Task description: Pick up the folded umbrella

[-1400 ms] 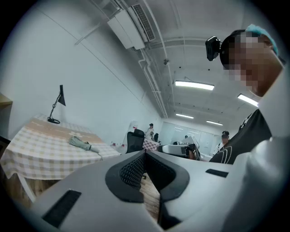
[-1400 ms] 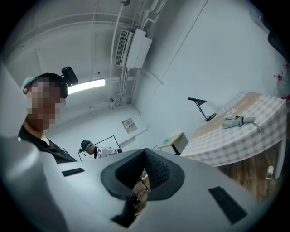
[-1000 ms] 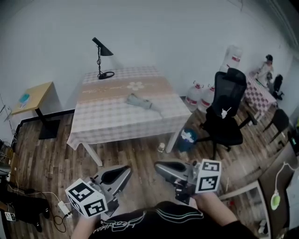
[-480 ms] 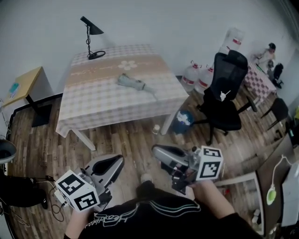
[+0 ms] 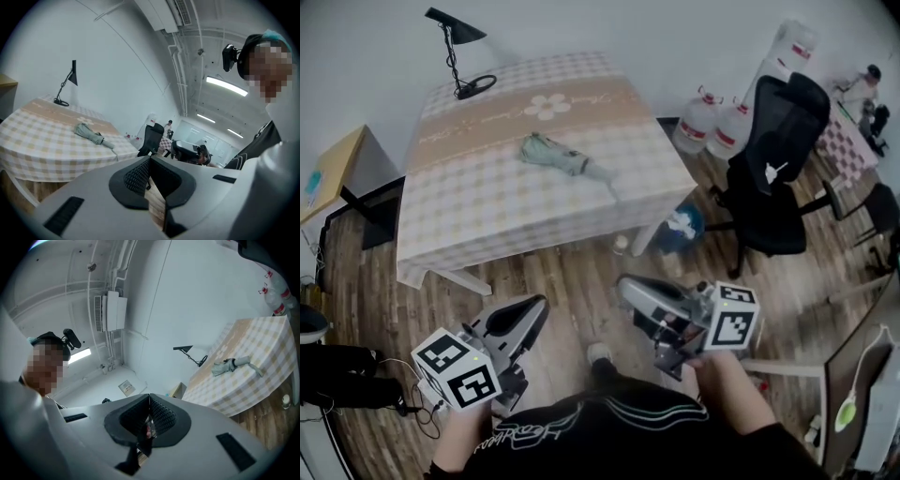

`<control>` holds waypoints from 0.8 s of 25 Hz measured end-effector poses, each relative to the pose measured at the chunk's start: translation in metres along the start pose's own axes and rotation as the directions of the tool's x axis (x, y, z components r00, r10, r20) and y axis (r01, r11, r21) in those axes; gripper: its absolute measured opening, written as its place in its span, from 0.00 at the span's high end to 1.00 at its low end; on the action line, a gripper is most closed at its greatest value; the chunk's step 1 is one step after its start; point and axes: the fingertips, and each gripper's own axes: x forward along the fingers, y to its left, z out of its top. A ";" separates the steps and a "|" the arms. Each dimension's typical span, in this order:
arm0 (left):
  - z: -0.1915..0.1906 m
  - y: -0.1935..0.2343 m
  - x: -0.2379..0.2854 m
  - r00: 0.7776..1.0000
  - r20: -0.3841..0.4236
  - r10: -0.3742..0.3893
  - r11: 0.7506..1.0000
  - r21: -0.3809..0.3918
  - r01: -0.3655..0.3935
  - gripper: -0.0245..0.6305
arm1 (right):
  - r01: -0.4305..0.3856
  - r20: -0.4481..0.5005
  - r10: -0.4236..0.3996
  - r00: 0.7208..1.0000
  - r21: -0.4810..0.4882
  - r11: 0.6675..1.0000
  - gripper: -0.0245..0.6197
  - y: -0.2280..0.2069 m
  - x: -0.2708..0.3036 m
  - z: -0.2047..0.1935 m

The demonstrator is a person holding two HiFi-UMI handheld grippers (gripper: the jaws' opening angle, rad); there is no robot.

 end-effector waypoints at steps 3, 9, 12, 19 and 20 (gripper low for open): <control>0.012 0.013 0.034 1.000 0.000 -0.025 0.998 -0.058 0.025 0.96 | 0.000 0.003 0.000 1.000 0.016 1.000 0.94 -0.032 -0.006 0.025; 0.039 0.045 0.068 1.000 0.000 0.015 0.998 -0.064 -0.015 0.96 | 0.029 -0.021 -0.029 0.999 -0.003 1.000 0.94 -0.079 0.012 0.064; 0.044 0.059 0.074 1.000 0.004 0.030 0.997 -0.069 -0.029 0.96 | 0.059 -0.044 -0.061 0.997 -0.043 0.997 0.94 -0.096 0.027 0.076; 0.060 0.110 0.079 0.999 0.010 0.039 0.994 -0.105 -0.038 0.96 | 0.130 -0.103 -0.145 0.984 -0.139 0.982 0.94 -0.140 0.076 0.093; 0.064 0.120 0.082 0.999 0.009 0.034 0.993 -0.110 -0.033 0.96 | 0.146 -0.107 -0.163 0.981 -0.149 0.978 0.94 -0.149 0.084 0.096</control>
